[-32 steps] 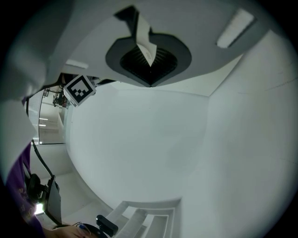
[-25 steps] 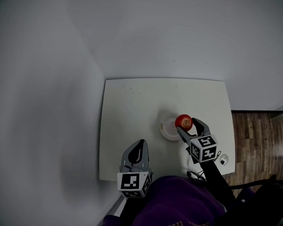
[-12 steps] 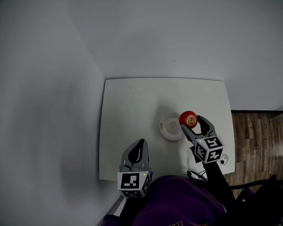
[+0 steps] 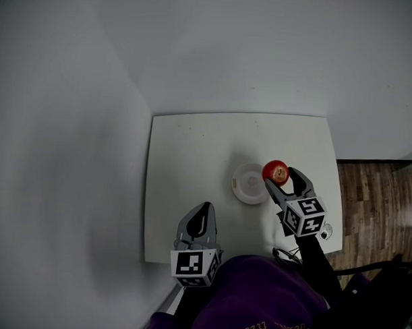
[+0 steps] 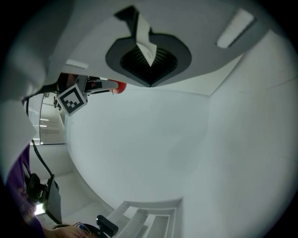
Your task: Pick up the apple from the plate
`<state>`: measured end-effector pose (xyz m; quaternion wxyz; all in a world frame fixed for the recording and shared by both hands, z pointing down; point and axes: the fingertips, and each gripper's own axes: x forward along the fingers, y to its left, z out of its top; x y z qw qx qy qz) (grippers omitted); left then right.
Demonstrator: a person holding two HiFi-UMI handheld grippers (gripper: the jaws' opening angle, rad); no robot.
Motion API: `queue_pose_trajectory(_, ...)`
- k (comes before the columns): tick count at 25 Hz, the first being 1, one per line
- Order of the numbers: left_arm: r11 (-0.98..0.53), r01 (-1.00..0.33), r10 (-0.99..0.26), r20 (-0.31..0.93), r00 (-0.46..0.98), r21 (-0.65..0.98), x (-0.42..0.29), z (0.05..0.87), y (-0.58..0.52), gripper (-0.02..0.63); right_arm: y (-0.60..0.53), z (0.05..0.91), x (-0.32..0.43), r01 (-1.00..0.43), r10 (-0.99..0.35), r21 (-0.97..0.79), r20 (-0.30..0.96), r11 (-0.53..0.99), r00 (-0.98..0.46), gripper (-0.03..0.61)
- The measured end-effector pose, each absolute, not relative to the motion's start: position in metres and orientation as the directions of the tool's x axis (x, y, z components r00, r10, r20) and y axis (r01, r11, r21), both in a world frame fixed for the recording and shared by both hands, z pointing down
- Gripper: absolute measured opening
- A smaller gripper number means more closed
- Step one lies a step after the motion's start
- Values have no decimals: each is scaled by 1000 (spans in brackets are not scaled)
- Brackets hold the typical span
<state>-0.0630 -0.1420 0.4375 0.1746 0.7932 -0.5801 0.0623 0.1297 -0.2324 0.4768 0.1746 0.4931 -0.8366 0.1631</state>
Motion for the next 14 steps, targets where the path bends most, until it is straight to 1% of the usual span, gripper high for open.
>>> queue_pose_trajectory(14, -268, -942, -897, 304, 320, 202, -62, 438, -143, 6, -233, 480, 130, -882, -764, -97, 463, 461, -450, 325)
